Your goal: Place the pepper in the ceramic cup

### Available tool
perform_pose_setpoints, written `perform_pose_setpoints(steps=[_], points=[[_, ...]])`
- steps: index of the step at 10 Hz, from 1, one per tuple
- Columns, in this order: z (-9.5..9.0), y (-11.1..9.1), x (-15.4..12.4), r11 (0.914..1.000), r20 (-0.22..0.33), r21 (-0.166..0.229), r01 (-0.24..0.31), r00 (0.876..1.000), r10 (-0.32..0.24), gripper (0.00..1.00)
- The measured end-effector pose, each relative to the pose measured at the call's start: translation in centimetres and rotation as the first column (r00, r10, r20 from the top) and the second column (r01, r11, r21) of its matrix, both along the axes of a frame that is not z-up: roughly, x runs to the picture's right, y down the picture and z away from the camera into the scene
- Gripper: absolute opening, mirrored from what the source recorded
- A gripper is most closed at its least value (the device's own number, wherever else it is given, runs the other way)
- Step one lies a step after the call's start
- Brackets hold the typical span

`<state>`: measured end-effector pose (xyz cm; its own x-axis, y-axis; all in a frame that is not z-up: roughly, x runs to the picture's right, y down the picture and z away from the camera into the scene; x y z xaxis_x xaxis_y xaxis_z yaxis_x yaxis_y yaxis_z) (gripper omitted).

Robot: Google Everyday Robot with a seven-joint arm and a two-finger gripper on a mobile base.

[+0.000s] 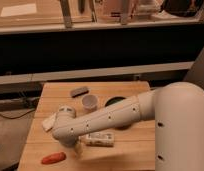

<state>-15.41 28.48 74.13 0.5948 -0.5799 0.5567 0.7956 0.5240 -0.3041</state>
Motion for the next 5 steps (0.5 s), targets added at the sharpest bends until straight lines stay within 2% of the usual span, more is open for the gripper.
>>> perform_pose_setpoints(steps=[5], points=[[-0.1, 1.3, -1.0, 0.9993, -0.001, 0.0, -0.036, 0.999, 0.036, 0.8]])
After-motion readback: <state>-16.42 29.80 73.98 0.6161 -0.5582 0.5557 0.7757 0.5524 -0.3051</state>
